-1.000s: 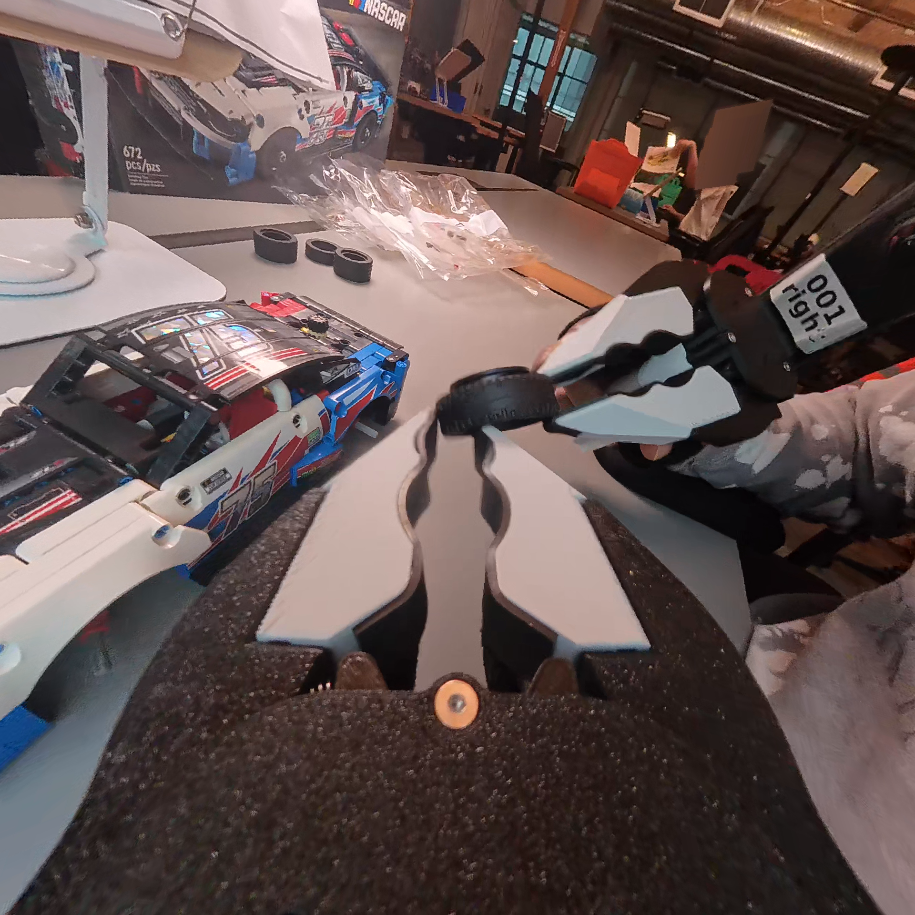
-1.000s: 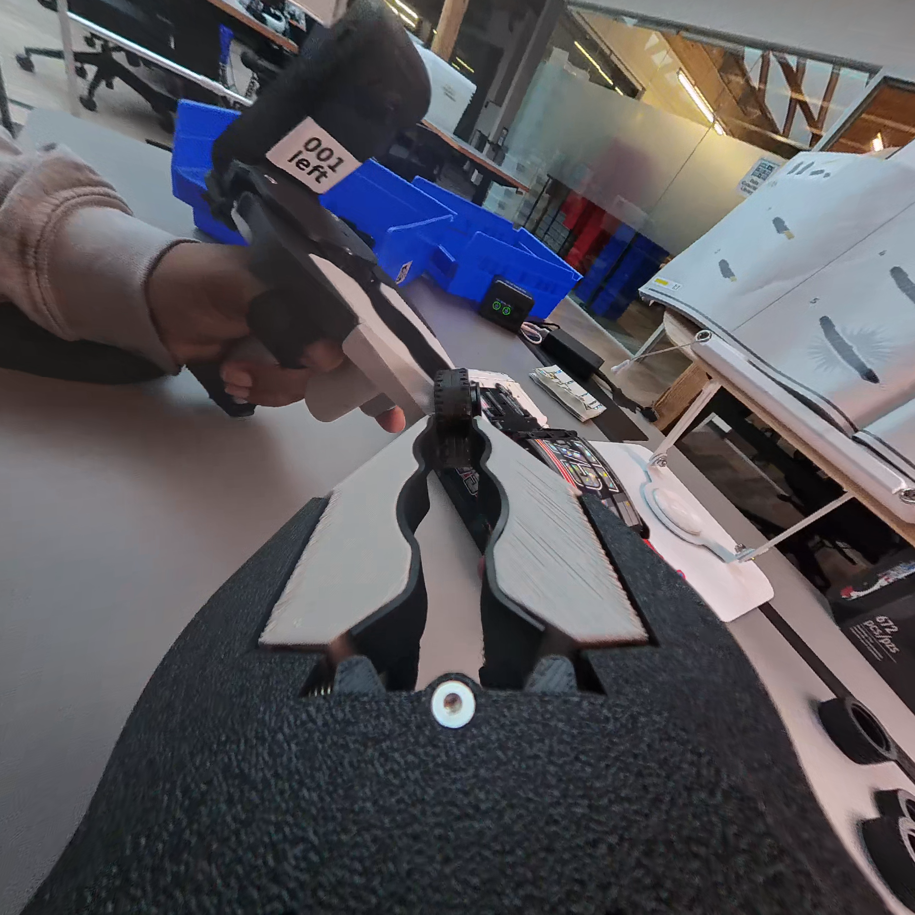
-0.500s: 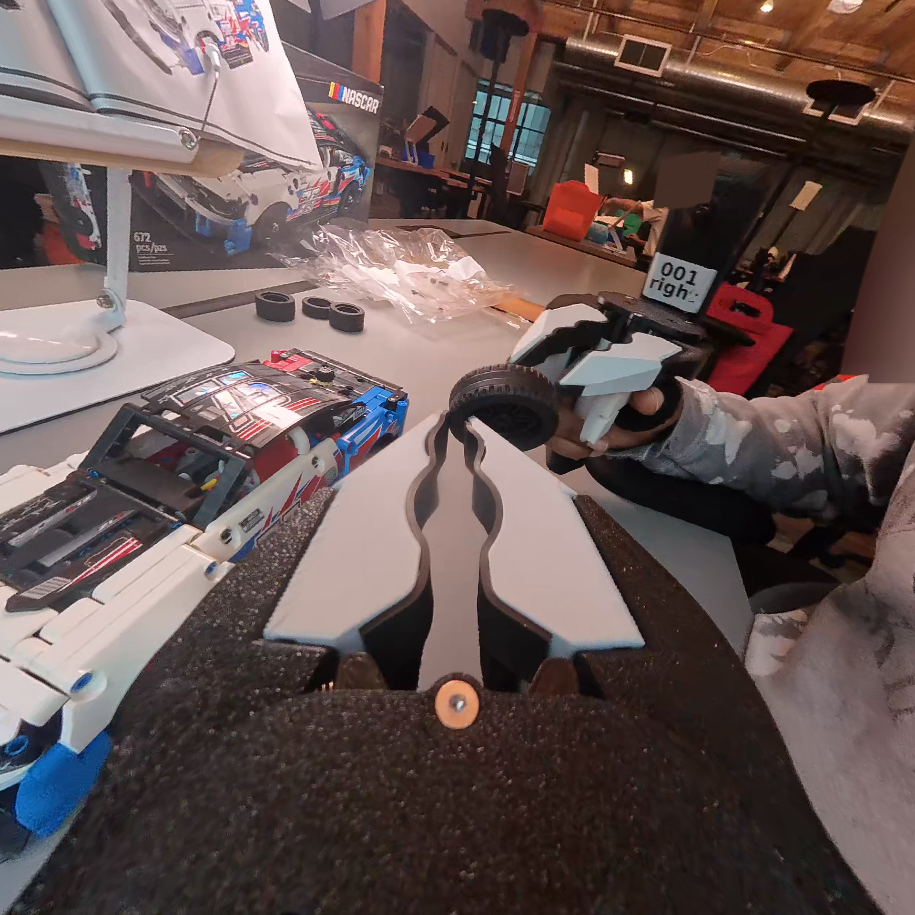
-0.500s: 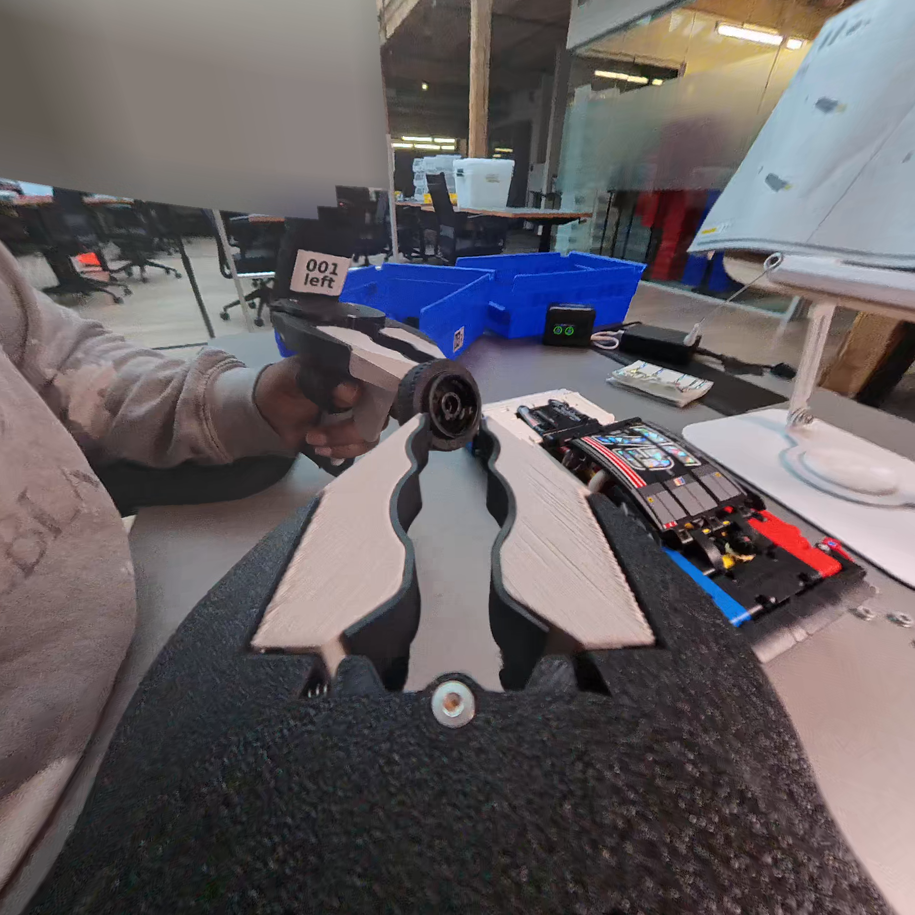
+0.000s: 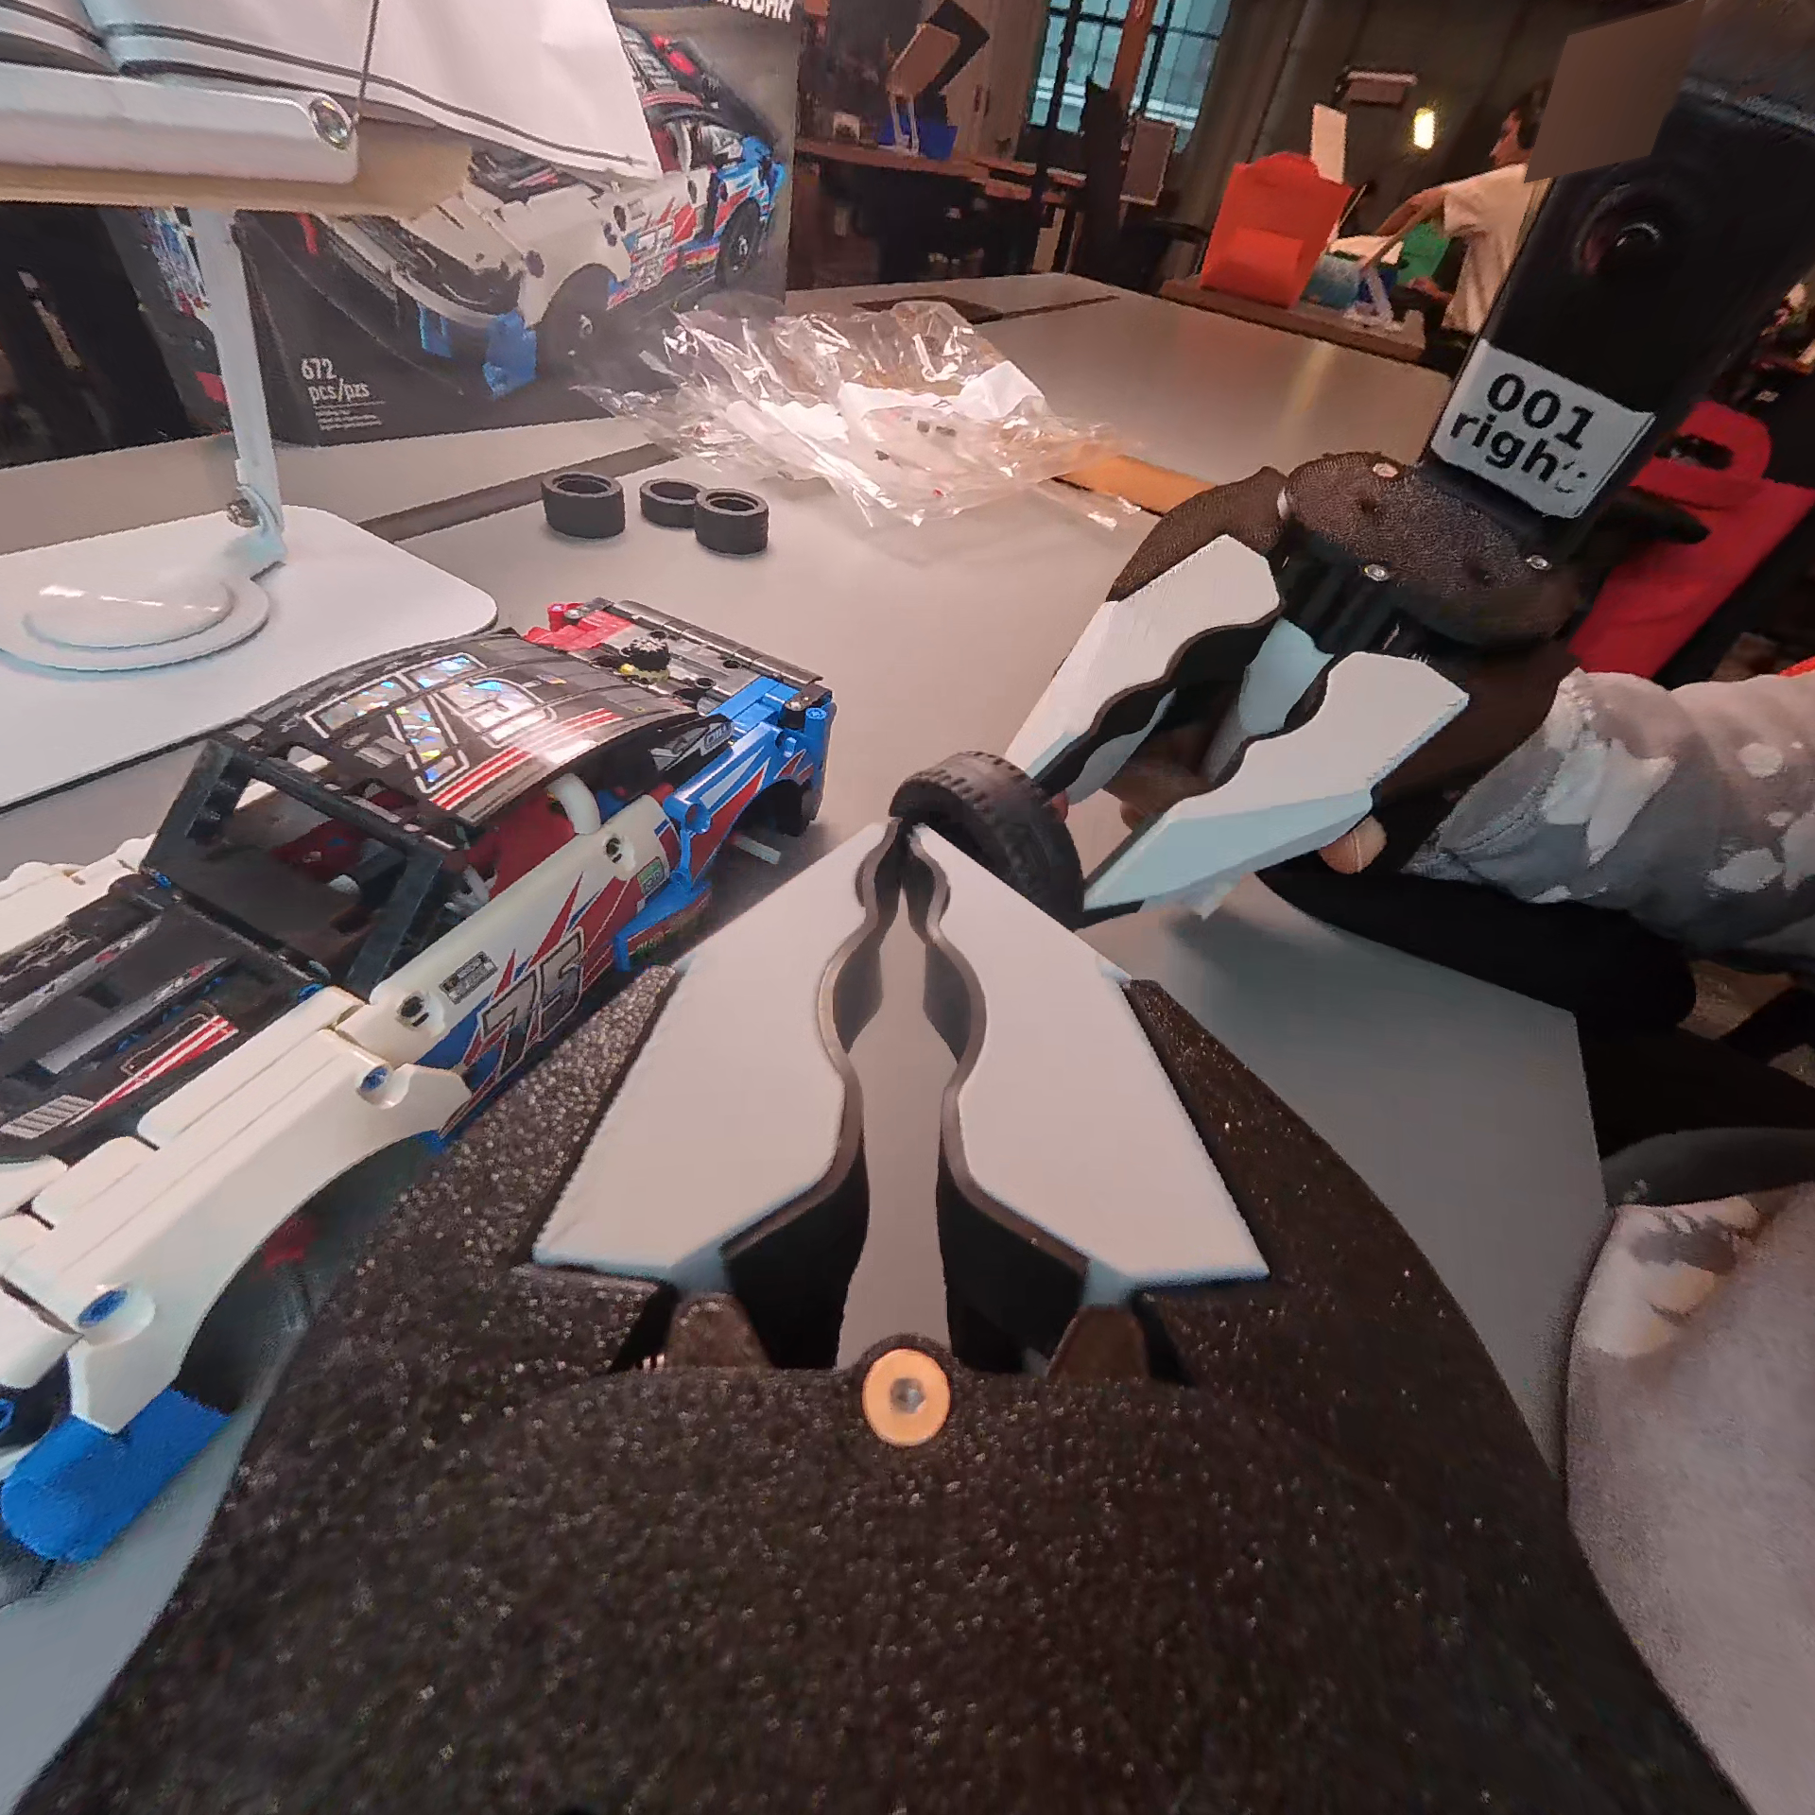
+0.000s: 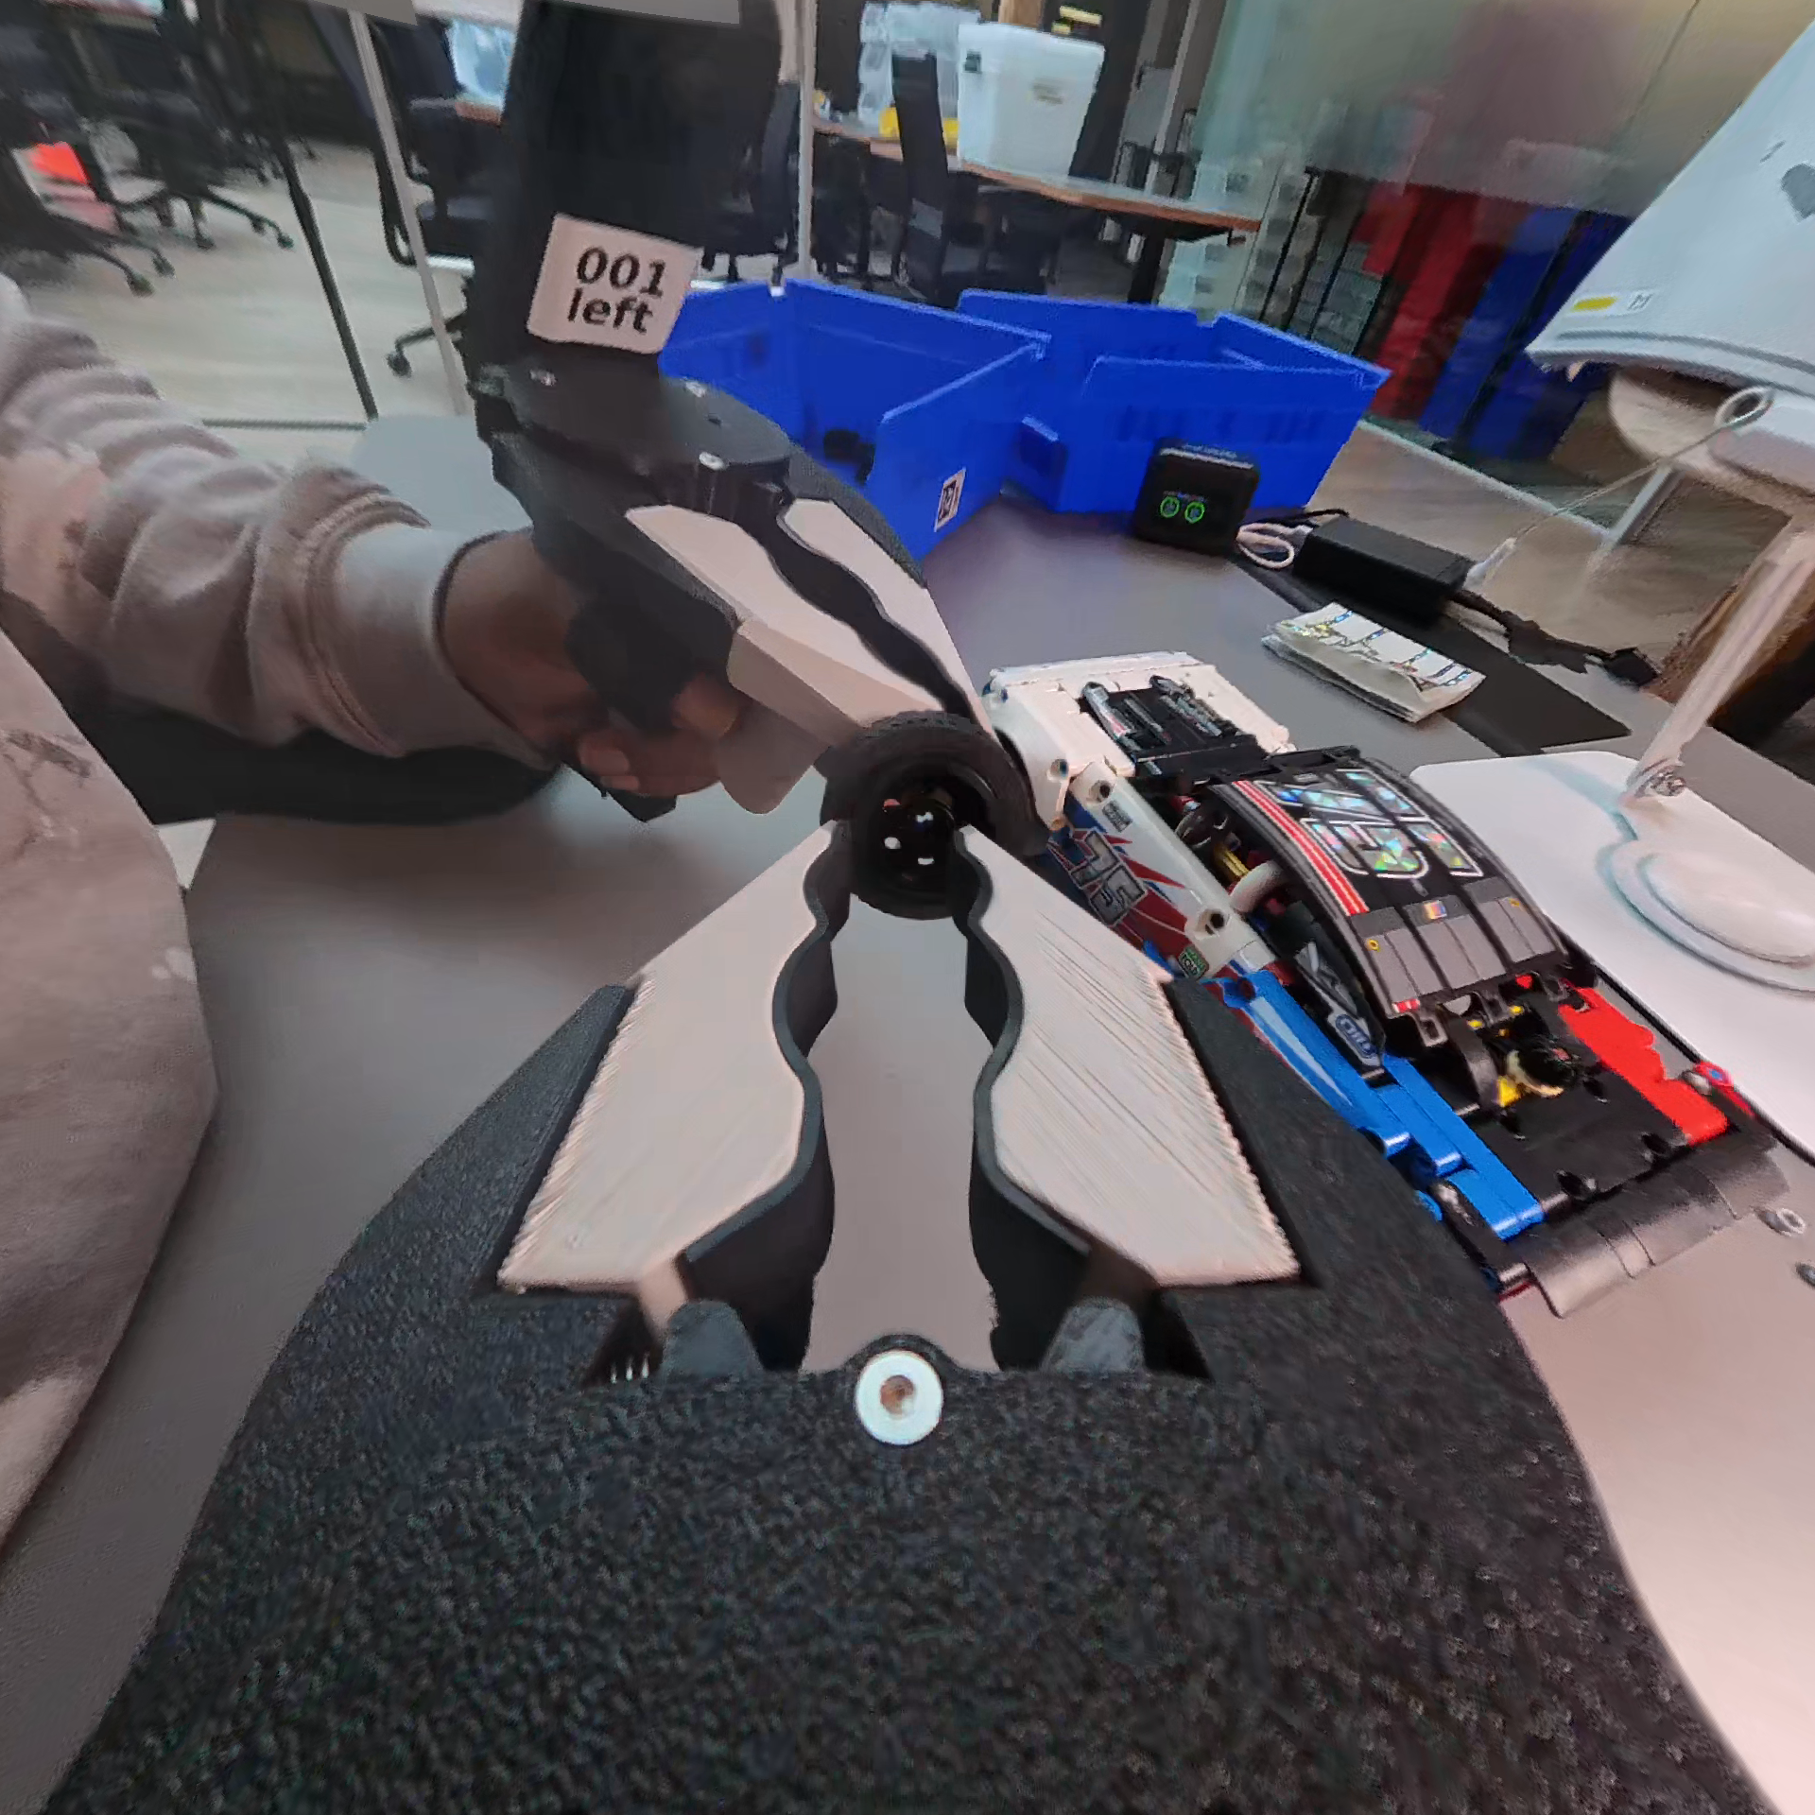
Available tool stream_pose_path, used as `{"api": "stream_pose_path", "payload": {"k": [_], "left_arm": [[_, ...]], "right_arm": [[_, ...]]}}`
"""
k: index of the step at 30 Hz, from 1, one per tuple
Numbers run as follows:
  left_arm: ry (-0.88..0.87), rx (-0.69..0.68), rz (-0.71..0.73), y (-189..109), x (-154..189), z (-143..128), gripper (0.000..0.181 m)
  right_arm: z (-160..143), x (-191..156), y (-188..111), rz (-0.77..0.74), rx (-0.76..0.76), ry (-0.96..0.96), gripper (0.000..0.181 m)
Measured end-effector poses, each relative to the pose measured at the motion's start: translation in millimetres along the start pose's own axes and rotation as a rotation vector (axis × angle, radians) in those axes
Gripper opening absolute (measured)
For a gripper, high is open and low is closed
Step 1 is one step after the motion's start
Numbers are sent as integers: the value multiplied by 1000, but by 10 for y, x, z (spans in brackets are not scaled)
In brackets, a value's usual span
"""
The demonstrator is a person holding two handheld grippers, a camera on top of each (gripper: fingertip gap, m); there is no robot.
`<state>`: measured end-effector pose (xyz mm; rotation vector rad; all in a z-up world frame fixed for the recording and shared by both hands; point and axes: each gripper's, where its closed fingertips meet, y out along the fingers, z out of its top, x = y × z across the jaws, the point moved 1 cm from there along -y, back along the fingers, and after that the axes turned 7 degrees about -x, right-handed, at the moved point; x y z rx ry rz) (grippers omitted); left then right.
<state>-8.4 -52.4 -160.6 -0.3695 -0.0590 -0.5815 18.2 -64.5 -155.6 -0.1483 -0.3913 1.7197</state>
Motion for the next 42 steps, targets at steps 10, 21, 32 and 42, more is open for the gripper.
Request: {"api": "stream_pose_path", "payload": {"k": [10,21,32,42], "left_arm": [[-97,-50,61,67,-135,-112,0],[-435,-10,-187,98,-128,-148,0],[-468,16,-236,66,-125,-124,0],[-550,88,-532,-66,118,81,29]], "right_arm": [[-150,87,150,-84,-93,59,19],[-182,35,163,15,-82,190,4],[-132,92,89,111,-10,380,11],[0,89,-32,197,94,397,9]]}}
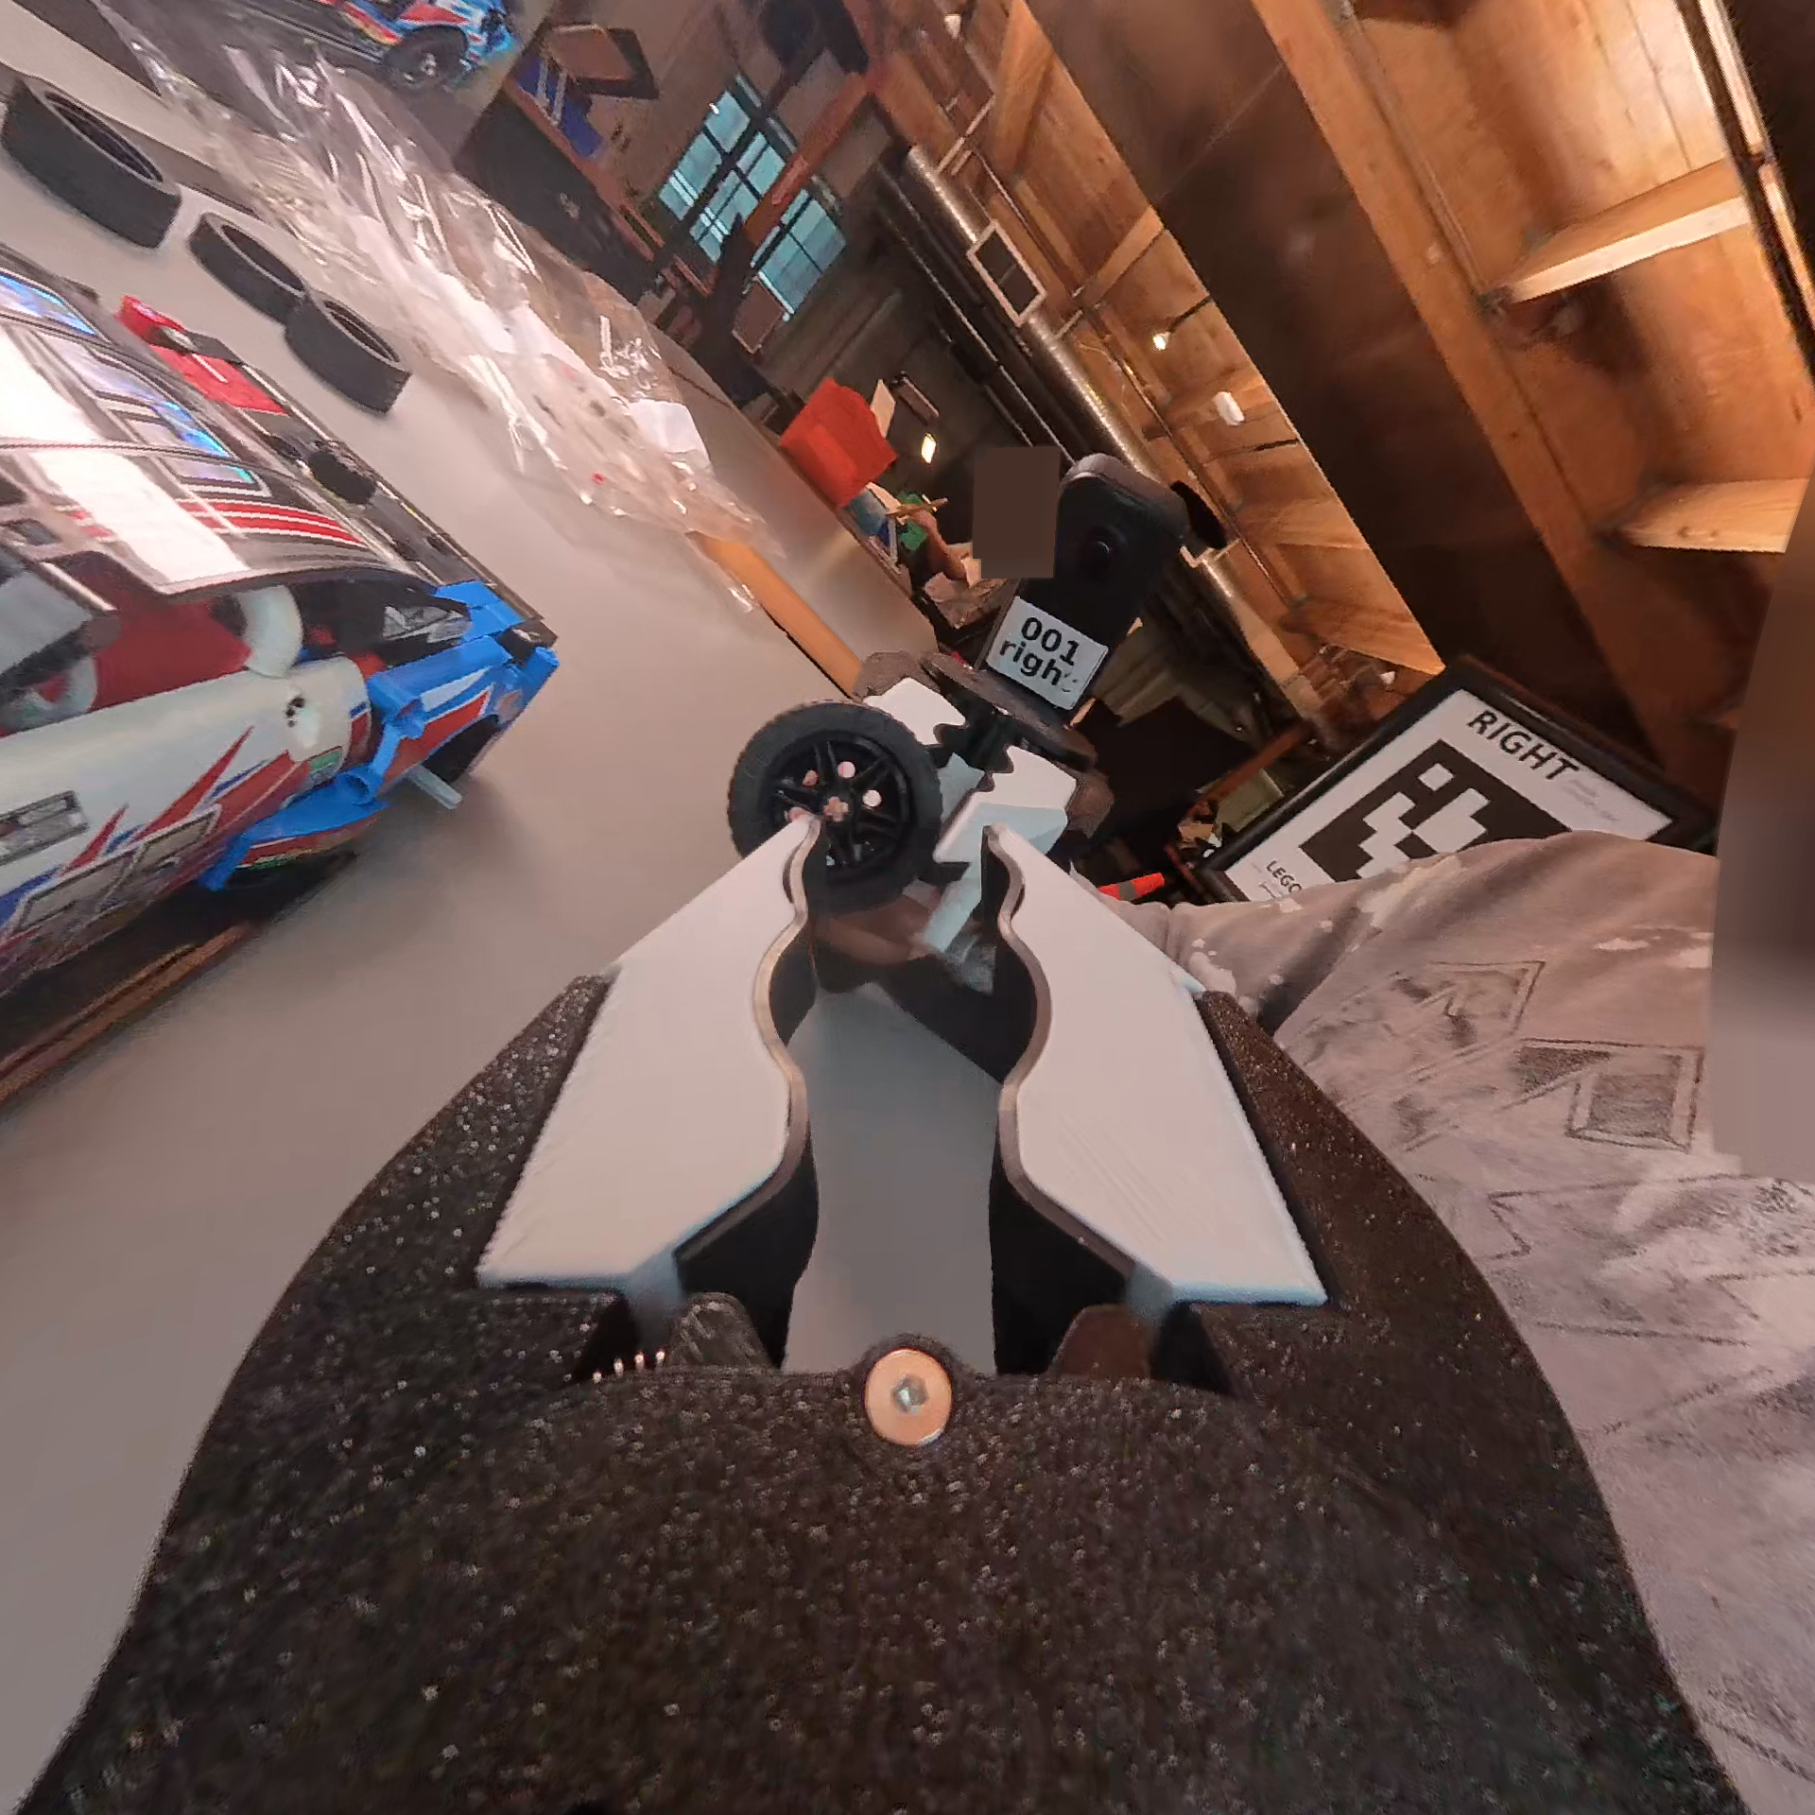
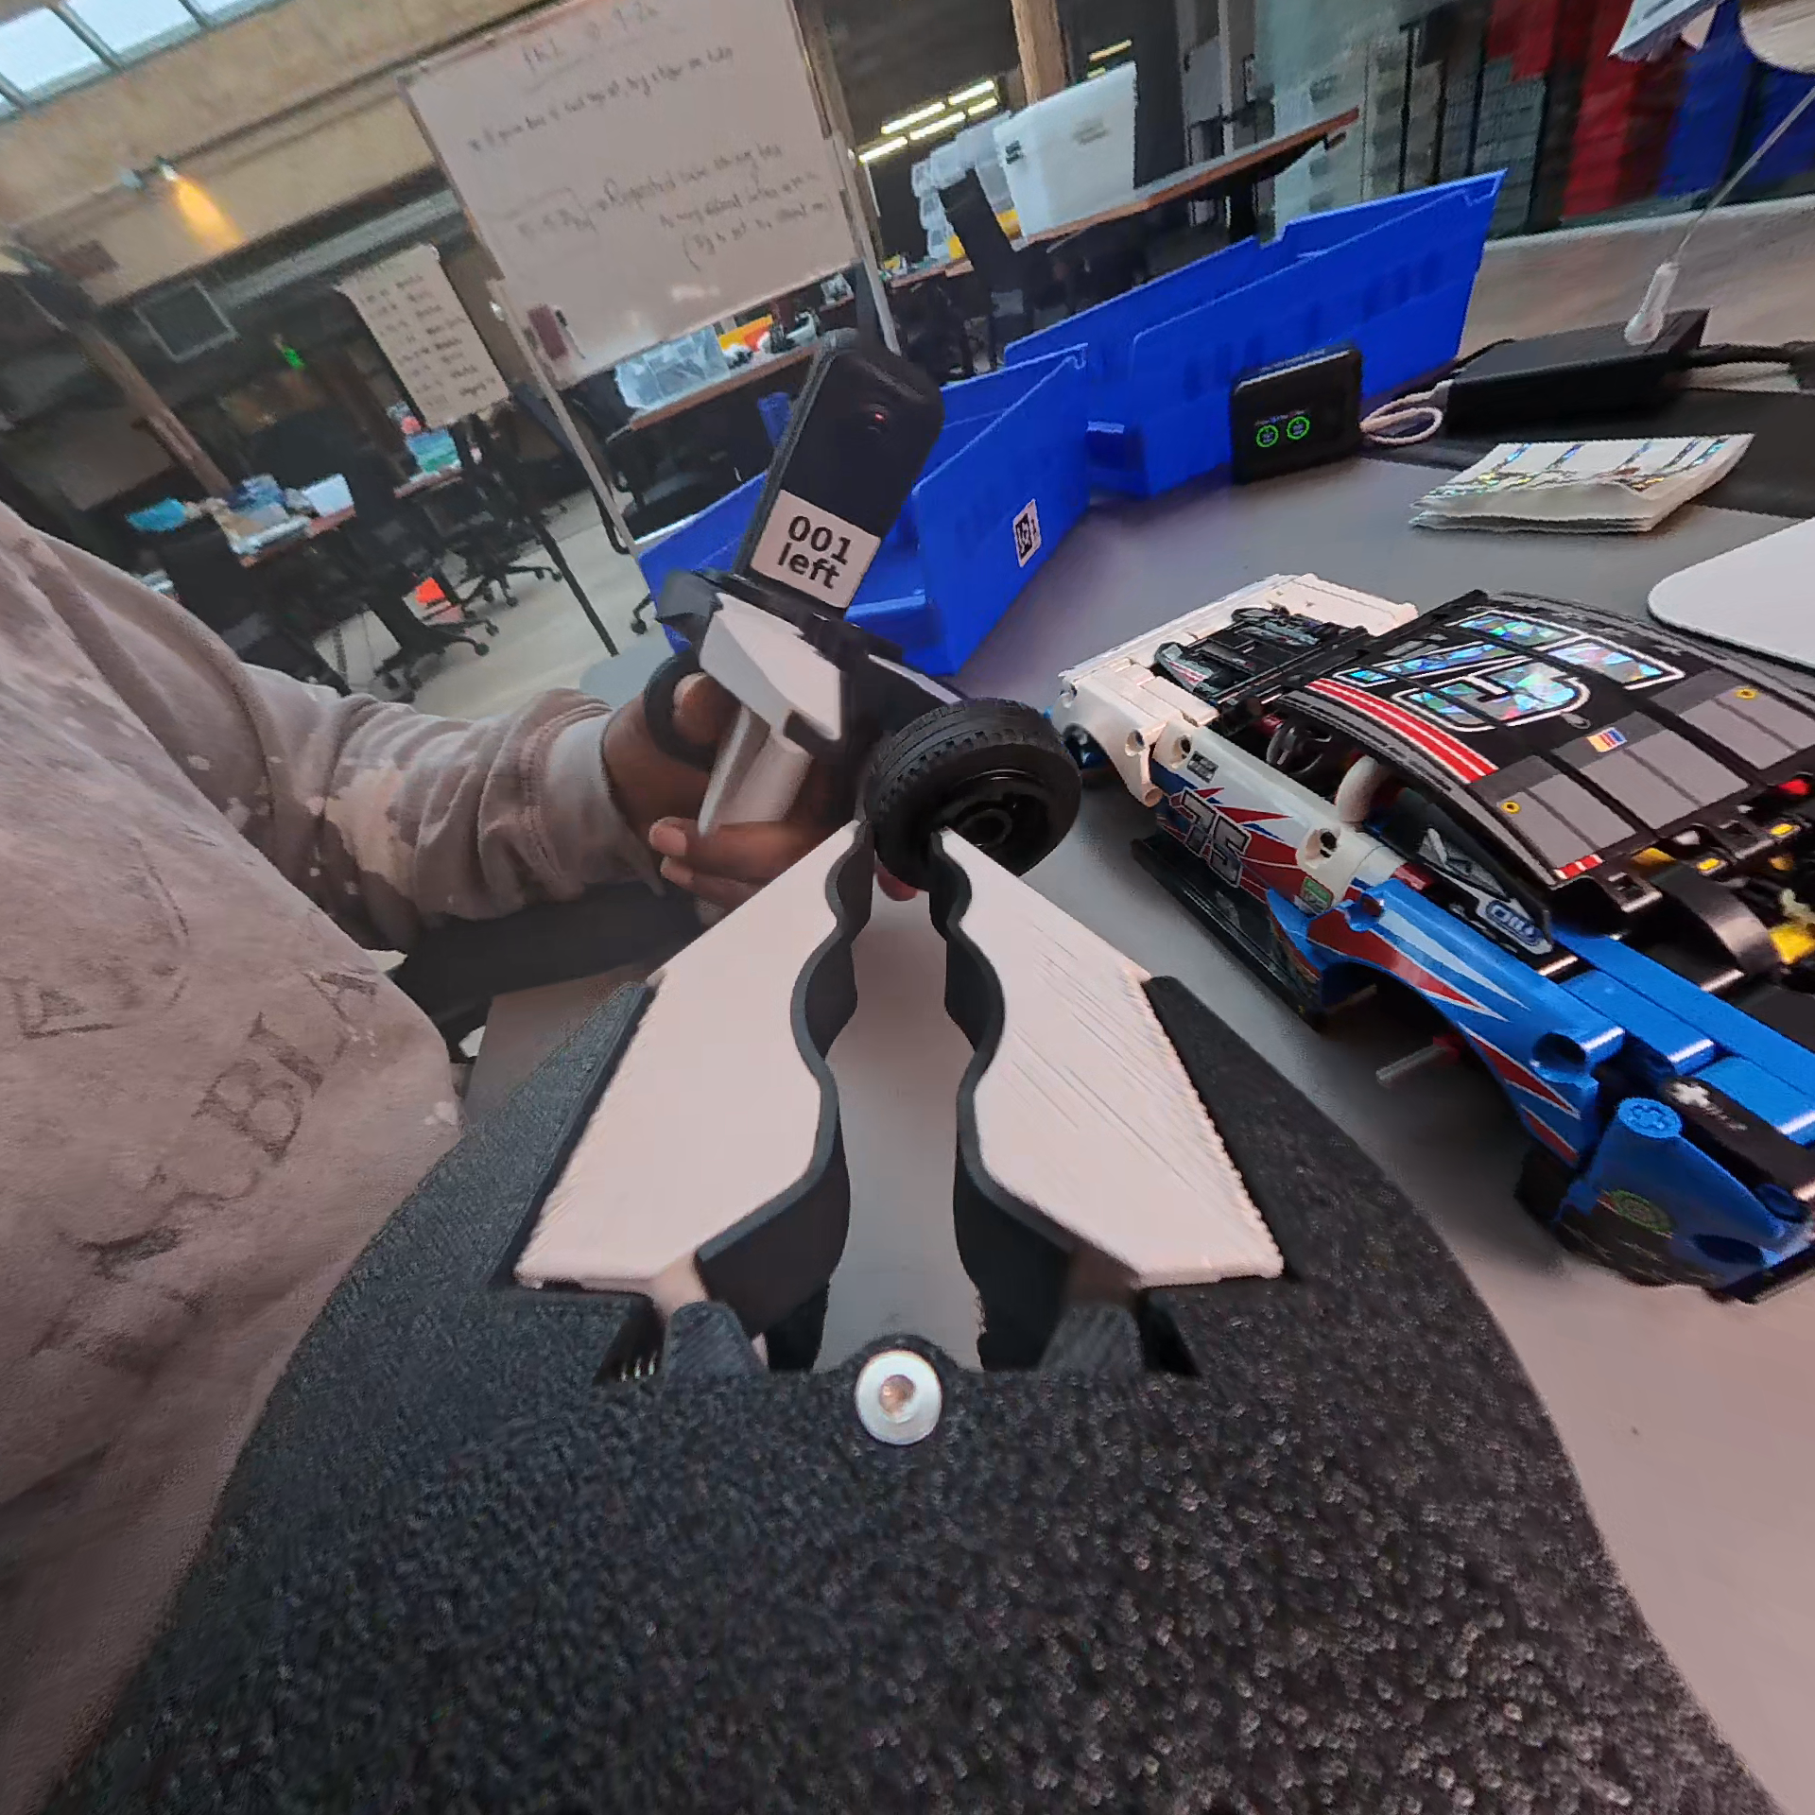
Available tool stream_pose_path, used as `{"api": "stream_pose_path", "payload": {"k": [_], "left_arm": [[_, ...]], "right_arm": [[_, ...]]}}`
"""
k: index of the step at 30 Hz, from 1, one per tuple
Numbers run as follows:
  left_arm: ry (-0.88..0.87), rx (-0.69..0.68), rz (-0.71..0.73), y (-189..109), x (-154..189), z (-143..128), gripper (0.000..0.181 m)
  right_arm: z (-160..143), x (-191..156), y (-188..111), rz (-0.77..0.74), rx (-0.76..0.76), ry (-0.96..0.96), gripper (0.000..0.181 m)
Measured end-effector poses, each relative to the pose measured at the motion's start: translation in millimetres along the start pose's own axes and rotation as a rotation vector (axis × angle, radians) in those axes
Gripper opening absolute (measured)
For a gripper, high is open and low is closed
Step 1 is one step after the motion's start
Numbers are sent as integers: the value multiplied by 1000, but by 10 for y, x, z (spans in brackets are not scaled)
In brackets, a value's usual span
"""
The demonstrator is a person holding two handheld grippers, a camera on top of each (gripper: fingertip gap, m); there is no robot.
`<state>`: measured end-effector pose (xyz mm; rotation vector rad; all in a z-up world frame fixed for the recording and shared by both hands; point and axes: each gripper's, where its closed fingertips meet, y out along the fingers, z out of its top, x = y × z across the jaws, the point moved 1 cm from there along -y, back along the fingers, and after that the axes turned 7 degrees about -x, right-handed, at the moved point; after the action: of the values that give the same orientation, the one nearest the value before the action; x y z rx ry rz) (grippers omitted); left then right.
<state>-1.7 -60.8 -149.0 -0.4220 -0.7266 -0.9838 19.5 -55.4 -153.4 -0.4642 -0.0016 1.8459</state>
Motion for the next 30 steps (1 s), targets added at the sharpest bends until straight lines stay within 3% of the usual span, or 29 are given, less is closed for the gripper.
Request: {"api": "stream_pose_path", "payload": {"k": [3,10,23,26,30], "left_arm": [[52,-40,59,35,-37,-56,31],[85,-98,184,33,-205,-149,13],[197,-147,108,49,5,-171,4],[224,-154,78,52,77,-173,4],[251,-176,91,33,81,-200,4]], "right_arm": [[-55,46,27,-92,-47,-102,9],[-204,121,112,-384,-217,-534,9],[-124,-84,-24,59,-79,-75,18],[-82,-99,-54,103,-47,-34,8],[-92,-110,-35,85,-54,-58,7]]}}
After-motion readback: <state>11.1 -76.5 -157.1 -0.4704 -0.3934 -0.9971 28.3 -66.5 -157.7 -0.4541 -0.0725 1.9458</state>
